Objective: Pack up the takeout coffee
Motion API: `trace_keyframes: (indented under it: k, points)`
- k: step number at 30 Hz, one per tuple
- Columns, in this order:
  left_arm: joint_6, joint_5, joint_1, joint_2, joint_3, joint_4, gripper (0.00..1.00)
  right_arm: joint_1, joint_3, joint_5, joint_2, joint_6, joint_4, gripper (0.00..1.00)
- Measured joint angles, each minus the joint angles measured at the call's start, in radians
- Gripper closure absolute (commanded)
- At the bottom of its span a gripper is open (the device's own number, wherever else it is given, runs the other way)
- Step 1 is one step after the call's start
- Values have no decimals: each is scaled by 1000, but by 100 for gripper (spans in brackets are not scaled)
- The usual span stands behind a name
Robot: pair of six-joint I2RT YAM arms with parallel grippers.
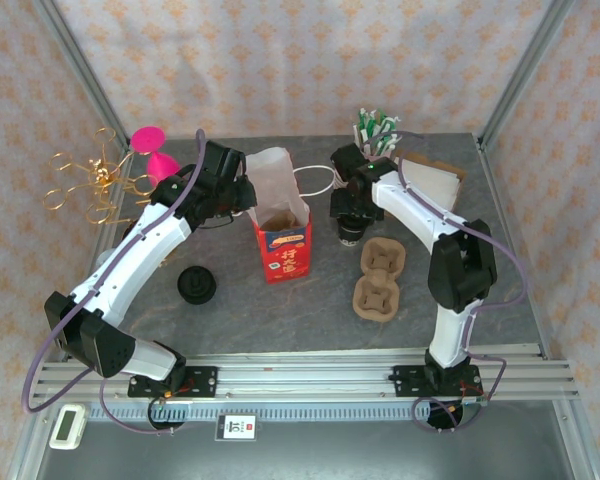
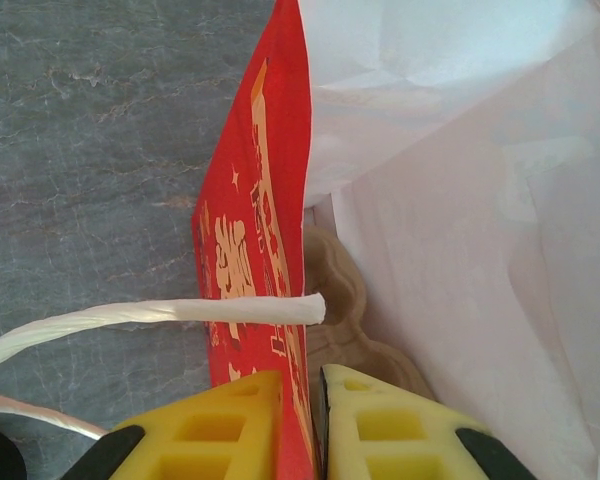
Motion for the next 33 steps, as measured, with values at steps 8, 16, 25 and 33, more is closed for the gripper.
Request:
trace_keyframes:
  k: [8, 16, 25, 33]
  points:
    - [0, 0, 0, 0, -5, 3, 82, 0, 1, 3, 5, -6, 2, 28]
    - [0, 0, 0, 0, -8, 6, 82, 0, 1, 7, 3, -13, 4, 35]
    - [-15, 0, 13, -11, -10, 16, 86, 0, -24, 7, -22, -21, 2, 36]
    - [-27, 4, 26, -16, -14, 38, 92, 0, -61, 6, -125, -32, -38, 36]
